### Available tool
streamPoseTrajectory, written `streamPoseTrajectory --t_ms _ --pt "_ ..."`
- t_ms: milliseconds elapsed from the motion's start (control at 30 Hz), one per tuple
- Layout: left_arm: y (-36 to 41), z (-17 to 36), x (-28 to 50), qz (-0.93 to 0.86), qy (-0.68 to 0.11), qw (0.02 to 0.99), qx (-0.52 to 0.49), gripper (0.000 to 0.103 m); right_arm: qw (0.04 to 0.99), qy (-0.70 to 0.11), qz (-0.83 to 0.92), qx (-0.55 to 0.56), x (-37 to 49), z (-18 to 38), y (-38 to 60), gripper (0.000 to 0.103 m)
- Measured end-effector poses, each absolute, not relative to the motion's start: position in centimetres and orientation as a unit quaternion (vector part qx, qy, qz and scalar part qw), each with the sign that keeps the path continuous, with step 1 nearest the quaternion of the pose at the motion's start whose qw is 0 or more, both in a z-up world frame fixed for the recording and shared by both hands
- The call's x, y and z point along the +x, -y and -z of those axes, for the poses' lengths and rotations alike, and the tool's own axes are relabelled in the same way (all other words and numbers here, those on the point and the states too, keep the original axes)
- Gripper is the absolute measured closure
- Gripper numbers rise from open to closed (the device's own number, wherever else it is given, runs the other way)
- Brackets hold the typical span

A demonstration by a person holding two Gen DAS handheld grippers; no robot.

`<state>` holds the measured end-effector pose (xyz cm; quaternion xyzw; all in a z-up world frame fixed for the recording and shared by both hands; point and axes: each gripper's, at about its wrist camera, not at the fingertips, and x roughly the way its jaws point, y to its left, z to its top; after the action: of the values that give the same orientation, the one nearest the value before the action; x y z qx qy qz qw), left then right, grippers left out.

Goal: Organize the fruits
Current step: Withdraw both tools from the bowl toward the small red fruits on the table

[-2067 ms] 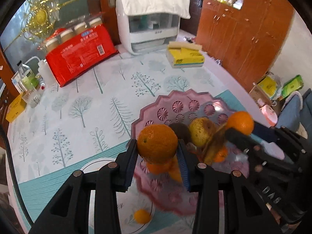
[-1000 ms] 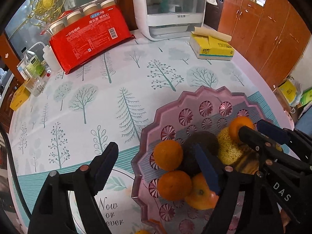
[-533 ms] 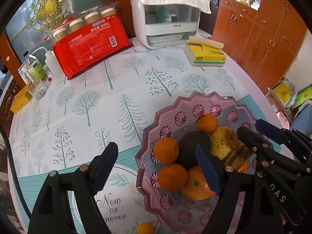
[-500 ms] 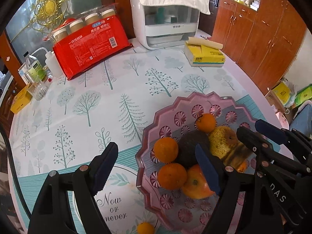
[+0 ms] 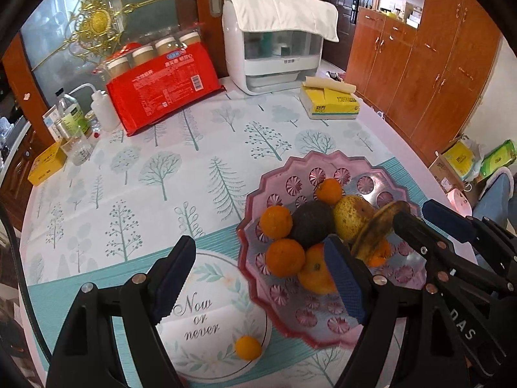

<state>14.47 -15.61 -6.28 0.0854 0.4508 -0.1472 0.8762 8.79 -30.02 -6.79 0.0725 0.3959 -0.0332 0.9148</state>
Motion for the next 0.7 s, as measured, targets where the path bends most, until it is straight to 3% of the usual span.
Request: streamPoseTrajectory --t_ms 700 --pt "4.5 4.5 7.9 0.086 -0.432 0.897 0.032 0.018 0.92 -0.387 -0.054 0.03 1.5 6.2 22.4 0.062"
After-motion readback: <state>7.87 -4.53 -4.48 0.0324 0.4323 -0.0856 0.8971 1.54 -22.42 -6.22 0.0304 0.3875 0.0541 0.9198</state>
